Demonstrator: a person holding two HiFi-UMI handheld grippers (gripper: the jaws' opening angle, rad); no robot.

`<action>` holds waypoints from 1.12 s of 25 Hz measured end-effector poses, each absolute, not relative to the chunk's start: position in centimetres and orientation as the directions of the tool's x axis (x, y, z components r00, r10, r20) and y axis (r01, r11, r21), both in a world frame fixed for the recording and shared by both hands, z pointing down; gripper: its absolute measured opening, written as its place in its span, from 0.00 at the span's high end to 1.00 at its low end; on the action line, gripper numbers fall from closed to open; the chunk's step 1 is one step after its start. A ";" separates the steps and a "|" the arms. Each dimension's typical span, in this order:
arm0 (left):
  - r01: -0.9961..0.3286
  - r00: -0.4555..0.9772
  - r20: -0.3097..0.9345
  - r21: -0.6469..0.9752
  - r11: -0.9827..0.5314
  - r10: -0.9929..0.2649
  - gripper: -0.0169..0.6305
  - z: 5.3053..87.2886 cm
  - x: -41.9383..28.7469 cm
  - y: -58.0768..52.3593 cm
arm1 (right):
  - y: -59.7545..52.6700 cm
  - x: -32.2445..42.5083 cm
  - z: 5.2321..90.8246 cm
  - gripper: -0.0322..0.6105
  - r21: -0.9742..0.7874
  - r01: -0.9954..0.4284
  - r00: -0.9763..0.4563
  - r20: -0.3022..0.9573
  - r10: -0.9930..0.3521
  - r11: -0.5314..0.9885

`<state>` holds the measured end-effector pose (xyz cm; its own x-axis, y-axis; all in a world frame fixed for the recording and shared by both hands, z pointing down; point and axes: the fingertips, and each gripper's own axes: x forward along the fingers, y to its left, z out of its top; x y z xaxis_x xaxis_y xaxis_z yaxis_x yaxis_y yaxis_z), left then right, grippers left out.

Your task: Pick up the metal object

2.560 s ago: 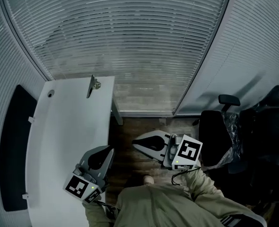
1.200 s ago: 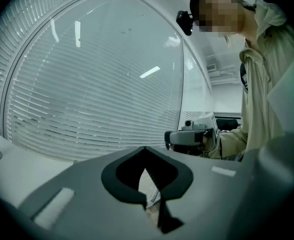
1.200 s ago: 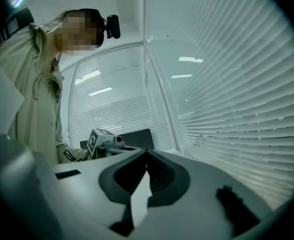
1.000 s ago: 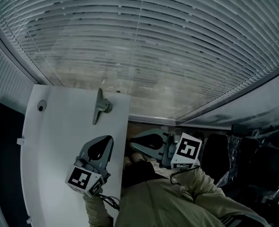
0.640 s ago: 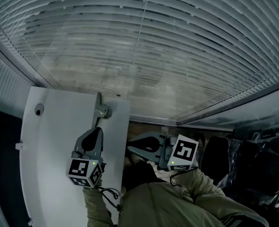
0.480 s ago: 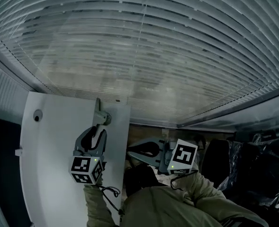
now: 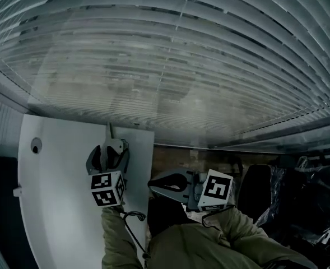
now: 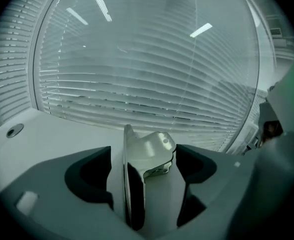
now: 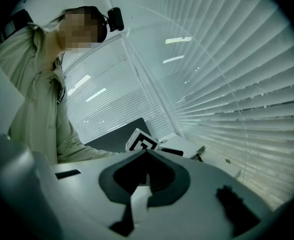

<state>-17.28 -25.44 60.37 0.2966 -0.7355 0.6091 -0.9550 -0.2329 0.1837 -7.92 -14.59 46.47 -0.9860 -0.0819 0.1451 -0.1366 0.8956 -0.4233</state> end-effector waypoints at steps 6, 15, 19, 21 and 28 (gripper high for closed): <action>-0.949 0.257 0.731 0.066 -0.310 -0.633 0.37 62.5 -16.3 -25.0 | -15.0 -8.4 46.9 0.94 -0.446 -0.123 -0.988 0.137 -0.068 0.887; -0.939 0.290 0.721 0.089 -0.331 -0.629 0.48 62.1 -16.5 -24.7 | -15.3 -7.8 46.7 0.95 -0.453 -0.104 -0.991 0.119 -0.055 0.886; -0.946 0.325 0.644 0.201 -0.256 -0.693 0.63 60.1 -16.3 -24.4 | -15.8 -7.0 46.1 0.95 -0.441 -0.103 -0.992 0.113 -0.059 0.891; -0.945 0.328 0.632 0.222 -0.241 -0.702 0.64 59.5 -16.1 -23.8 | -15.8 -6.6 45.7 0.95 -0.434 -0.103 -0.992 0.108 -0.061 0.895; -0.935 0.332 0.491 0.286 -0.211 -0.805 0.67 53.7 -16.6 -22.1 | -16.0 -6.5 43.0 0.95 -0.389 -0.070 -0.997 0.058 -0.052 0.918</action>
<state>-16.55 -22.06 53.68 0.3323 -0.8052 0.4911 -0.9347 -0.2114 0.2857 -6.52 -16.00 43.03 -0.9970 -0.0519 0.0577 -0.0703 0.9185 -0.3891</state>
